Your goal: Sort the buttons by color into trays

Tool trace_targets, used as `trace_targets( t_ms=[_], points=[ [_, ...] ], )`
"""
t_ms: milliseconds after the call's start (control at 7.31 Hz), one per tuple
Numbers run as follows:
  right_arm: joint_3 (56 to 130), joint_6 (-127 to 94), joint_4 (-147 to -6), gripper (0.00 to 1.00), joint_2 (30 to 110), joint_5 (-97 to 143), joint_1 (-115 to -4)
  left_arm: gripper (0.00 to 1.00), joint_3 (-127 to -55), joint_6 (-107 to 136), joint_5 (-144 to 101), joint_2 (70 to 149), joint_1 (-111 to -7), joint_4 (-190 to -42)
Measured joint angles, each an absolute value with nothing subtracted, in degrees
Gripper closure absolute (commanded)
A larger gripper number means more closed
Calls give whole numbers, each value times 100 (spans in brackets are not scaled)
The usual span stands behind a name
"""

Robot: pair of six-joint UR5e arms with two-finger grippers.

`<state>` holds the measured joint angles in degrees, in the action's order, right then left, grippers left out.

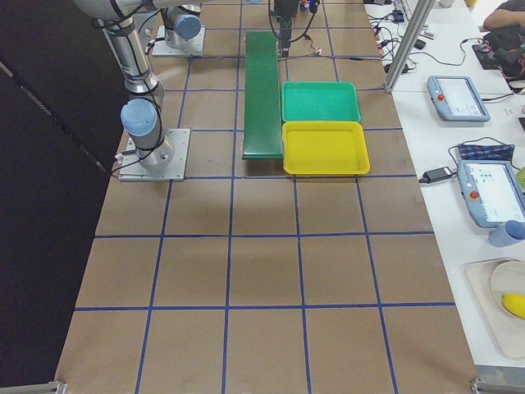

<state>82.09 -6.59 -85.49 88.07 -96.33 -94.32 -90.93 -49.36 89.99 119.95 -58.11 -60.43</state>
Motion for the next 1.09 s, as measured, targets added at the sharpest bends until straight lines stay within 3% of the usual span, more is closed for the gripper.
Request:
trace_targets(
  t_ms=[410, 547, 684, 820, 1094],
  points=[
    [8209, -661, -8552, 0, 8809, -9633, -9435, 0, -9449, -5221, 8972, 12101, -5766, -5429],
    [8209, -660, -8552, 0, 8808, -9633, -9438, 13, -9458, -5252, 8967, 12163, -5733, -5402],
    [8209, -661, -8552, 0, 8807, -9633, -9439, 51, -9438, -5275, 8966, 12241, -5687, -5392],
    [8209, -663, -8552, 0, 8807, -9633, -9436, 99, -9391, -5287, 8965, 12315, -5660, -5389],
    [8209, -662, -8552, 0, 8810, -9633, -9431, 100, -9330, -5312, 8960, 12358, -5646, -5389]
  ],
)
